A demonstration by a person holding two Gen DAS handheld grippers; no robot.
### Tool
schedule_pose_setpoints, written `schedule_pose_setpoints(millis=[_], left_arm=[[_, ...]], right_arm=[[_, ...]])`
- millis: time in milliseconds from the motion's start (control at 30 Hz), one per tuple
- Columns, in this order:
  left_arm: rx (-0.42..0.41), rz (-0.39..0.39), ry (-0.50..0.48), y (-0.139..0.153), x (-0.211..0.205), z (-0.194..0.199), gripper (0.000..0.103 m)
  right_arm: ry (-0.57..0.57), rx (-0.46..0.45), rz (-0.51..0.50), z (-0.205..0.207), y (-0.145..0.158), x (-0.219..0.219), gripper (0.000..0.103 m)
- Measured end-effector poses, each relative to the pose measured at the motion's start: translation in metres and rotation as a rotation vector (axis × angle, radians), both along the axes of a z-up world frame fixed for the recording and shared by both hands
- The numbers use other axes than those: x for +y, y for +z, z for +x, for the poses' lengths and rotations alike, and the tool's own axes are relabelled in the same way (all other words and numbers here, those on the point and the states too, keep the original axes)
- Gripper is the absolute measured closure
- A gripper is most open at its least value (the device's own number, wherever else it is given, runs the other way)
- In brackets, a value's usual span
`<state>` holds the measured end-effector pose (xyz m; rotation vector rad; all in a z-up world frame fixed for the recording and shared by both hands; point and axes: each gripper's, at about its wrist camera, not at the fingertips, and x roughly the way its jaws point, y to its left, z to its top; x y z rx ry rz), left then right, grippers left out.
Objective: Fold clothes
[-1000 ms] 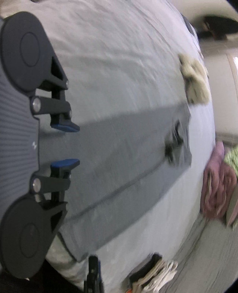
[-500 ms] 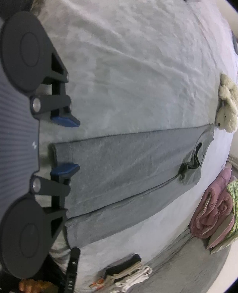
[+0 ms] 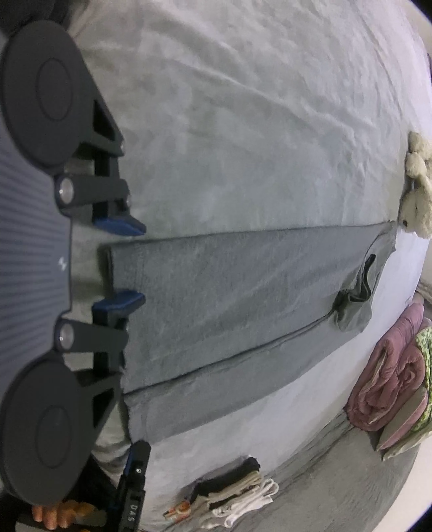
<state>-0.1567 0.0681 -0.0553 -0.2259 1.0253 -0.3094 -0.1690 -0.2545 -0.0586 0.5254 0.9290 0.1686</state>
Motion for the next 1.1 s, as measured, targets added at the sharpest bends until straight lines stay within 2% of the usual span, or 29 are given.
schedule_pose_setpoints(millis=[167, 400, 500, 533, 600, 633, 667, 733, 900, 1100], left_arm=[[0.000, -0.002, 0.006, 0.001, -0.001, -0.001, 0.070], [0.030, -0.062, 0.033, -0.001, 0.006, 0.002, 0.069], [0.045, -0.085, 0.048, -0.002, 0.008, 0.003, 0.070], [0.049, -0.091, 0.053, -0.003, 0.009, 0.003, 0.070], [0.050, -0.072, 0.053, -0.002, 0.008, 0.003, 0.078], [0.055, -0.062, 0.050, -0.001, 0.007, 0.004, 0.086], [0.063, -0.061, 0.049, 0.000, 0.006, 0.004, 0.091], [0.071, -0.056, 0.049, 0.003, 0.004, 0.005, 0.095], [0.064, -0.079, 0.054, 0.015, 0.001, 0.009, 0.096], [0.083, -0.104, 0.116, 0.026, 0.002, 0.021, 0.096]], right_arm=[[-0.021, 0.001, 0.046, -0.002, -0.002, -0.001, 0.059], [-0.062, 0.017, 0.130, -0.002, -0.003, -0.007, 0.059], [-0.071, 0.022, 0.117, -0.001, -0.003, -0.003, 0.070], [-0.068, 0.023, 0.111, -0.001, -0.003, -0.001, 0.077], [-0.066, 0.025, 0.105, -0.001, -0.004, 0.002, 0.086], [-0.066, 0.024, 0.105, -0.001, -0.004, 0.003, 0.091], [-0.067, 0.014, 0.104, 0.000, -0.001, 0.004, 0.092], [-0.068, -0.004, 0.104, 0.001, 0.004, 0.004, 0.092], [-0.072, -0.051, 0.102, 0.003, 0.016, 0.006, 0.092], [-0.081, -0.091, 0.130, 0.019, 0.031, 0.008, 0.092]])
